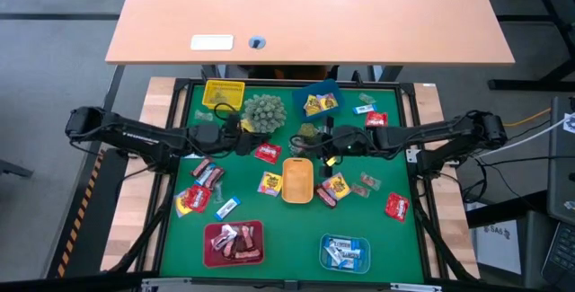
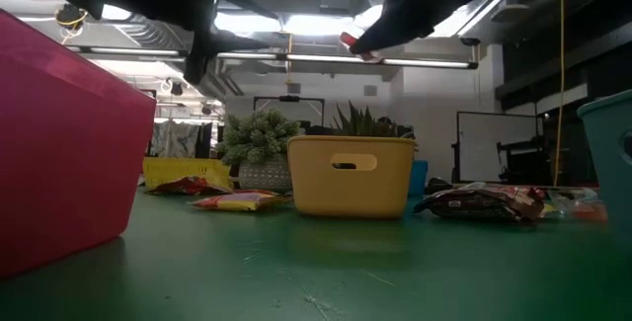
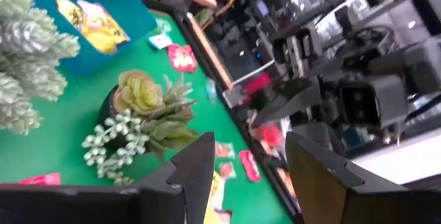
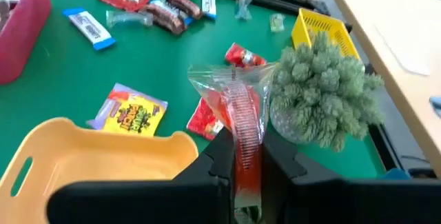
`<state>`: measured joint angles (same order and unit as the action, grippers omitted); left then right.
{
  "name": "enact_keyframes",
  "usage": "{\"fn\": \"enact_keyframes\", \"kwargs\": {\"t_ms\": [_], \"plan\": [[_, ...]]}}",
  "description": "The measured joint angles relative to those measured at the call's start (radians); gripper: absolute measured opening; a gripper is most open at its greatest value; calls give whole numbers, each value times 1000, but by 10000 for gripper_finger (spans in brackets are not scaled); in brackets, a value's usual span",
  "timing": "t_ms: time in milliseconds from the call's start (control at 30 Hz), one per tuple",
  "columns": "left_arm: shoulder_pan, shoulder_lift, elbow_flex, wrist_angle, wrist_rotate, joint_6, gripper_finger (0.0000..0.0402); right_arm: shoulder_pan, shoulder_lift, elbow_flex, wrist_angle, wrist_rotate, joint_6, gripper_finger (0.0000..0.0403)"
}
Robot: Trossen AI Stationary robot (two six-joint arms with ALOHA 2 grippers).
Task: Sort candy
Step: Put the red gummy into the yellow bin
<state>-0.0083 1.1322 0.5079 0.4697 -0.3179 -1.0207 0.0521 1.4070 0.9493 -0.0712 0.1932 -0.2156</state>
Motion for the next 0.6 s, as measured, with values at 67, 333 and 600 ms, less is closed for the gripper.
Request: {"fn": "enact_keyframes", "kwargs": {"t_ms": [67,333,600], "plan": [[-17,16,0,19,-28,-2,165,0,14,1,39,0,-2,37],[-51,154,-1,206,-48,-28,165,0,93,0,171,-1,-3,37],[-54,278,0,296,-48,-106,165,0,167,0,195,-2,41,37]]}}
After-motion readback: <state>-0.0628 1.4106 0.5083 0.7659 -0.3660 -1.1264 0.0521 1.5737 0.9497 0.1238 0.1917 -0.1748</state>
